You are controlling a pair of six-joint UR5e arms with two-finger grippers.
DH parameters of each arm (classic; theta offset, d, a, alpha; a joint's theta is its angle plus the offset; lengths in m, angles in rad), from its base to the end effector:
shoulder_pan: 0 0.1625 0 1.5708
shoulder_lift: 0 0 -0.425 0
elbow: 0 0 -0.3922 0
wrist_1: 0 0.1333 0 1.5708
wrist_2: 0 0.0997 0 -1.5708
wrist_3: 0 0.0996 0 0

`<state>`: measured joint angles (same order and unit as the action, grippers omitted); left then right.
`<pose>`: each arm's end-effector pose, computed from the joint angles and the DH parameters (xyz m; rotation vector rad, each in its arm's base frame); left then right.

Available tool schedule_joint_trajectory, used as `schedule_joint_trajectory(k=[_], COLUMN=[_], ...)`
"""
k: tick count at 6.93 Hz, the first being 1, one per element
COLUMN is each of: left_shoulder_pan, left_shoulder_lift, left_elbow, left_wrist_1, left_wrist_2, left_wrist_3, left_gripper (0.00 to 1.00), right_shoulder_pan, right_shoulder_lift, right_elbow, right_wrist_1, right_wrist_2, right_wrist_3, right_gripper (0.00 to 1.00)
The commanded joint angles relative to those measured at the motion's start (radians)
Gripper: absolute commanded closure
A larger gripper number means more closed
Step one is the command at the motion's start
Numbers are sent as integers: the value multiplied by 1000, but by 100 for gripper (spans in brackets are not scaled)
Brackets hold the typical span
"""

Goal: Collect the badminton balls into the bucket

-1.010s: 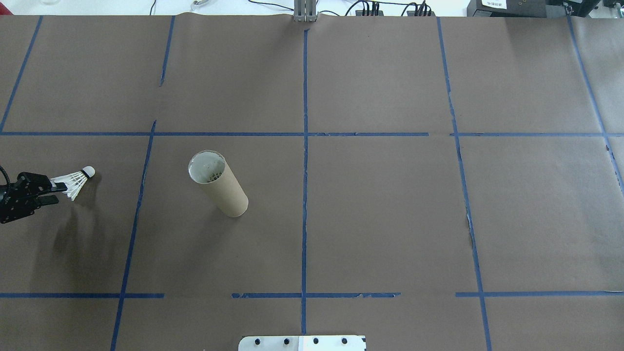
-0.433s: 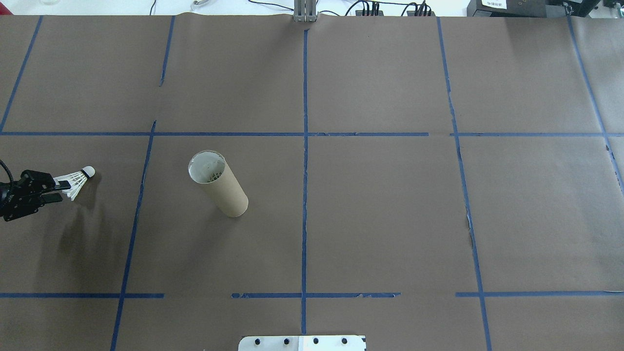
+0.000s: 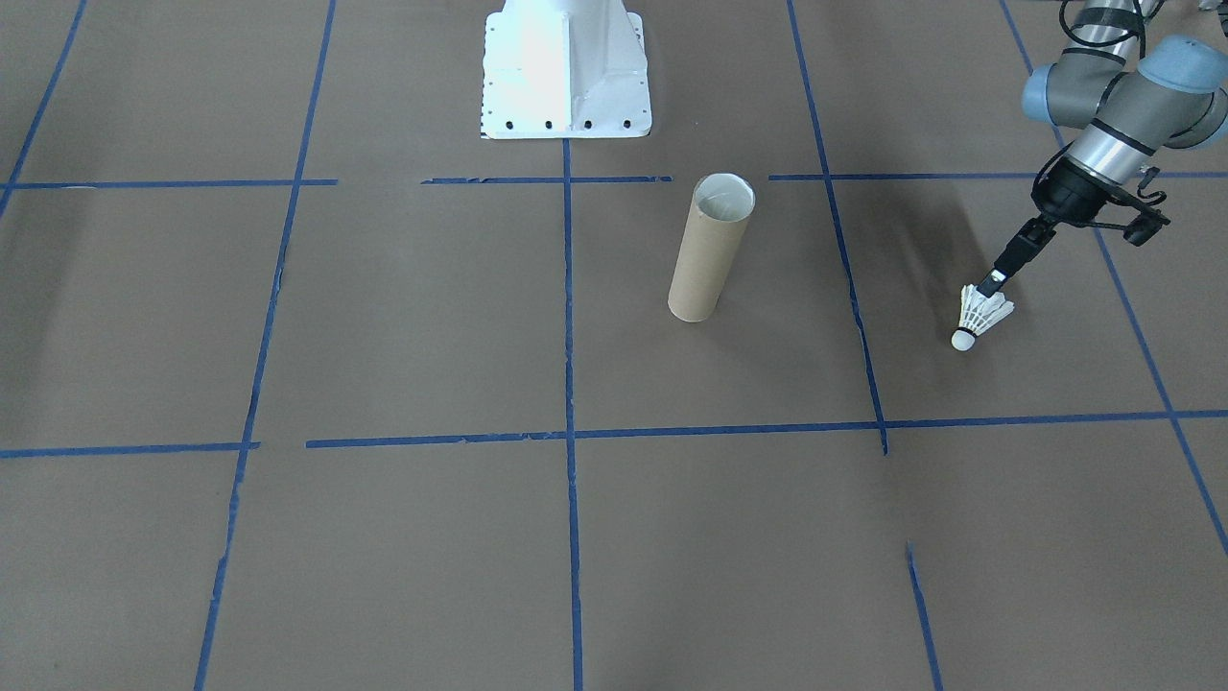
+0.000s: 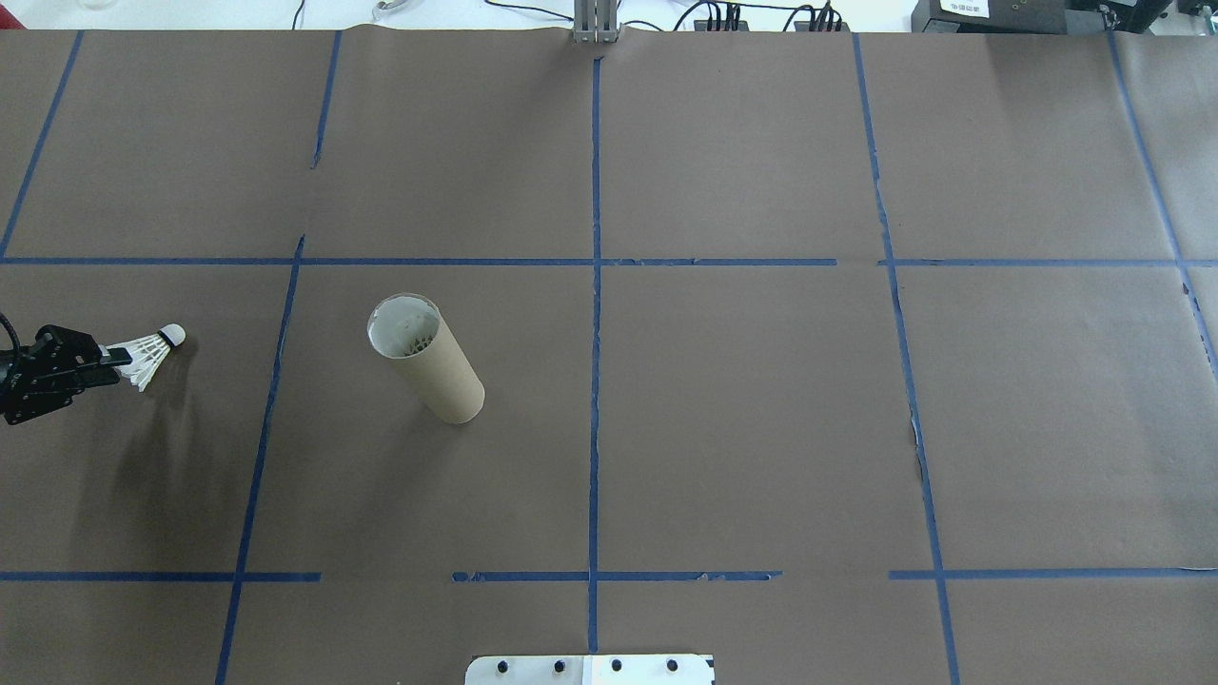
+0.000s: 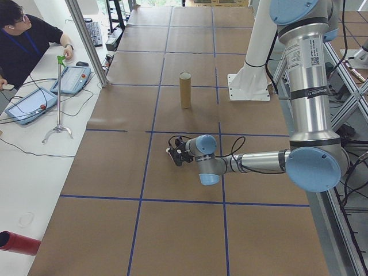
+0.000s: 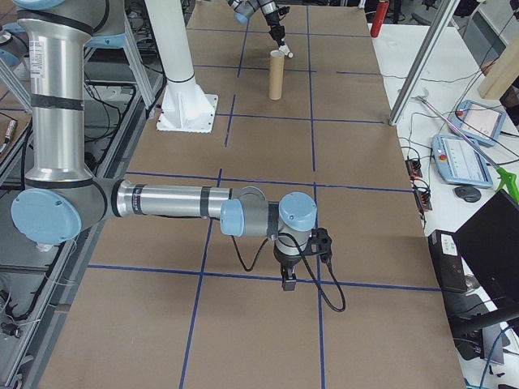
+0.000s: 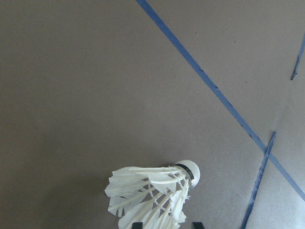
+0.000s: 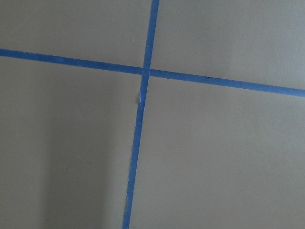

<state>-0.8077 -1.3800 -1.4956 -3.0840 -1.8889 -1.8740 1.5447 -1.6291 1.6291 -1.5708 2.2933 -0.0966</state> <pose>0.2159 -0.3736 0.6184 0.0427 1.3002 -0.7577 0.0552 -0.4687 0.6615 0.0255 -0.7225 -0.1173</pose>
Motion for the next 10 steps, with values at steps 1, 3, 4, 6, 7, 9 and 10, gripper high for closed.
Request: schedule_joint_trajectory(k=[1, 3, 4, 6, 7, 9, 10], left_shoulder_pan=[-8, -10, -10, -16, -72, -276, -338], left_shoulder_lift=[-2, -4, -8, -13, -11, -11, -13], left_elbow=[2, 2, 2, -3, -14, -55, -119], left_wrist_1=[13, 14, 14, 13, 14, 77, 188], left_wrist_2=[1, 1, 1, -10, -71, -345, -430], left_wrist_3=[-1, -1, -1, 4, 15, 133, 235], left_gripper=[59, 66, 85, 100, 100, 100, 100], right_shoulder_pan=[0, 0, 0, 0, 0, 0, 0], right_shoulder_lift=[0, 0, 0, 0, 0, 0, 0], right_elbow=[0, 0, 0, 0, 0, 0, 2], right_wrist_1=[0, 0, 0, 0, 0, 0, 0], right_wrist_2=[0, 0, 0, 0, 0, 0, 0], right_wrist_3=[0, 0, 0, 0, 0, 0, 0], right_gripper=[0, 0, 0, 0, 0, 0, 0])
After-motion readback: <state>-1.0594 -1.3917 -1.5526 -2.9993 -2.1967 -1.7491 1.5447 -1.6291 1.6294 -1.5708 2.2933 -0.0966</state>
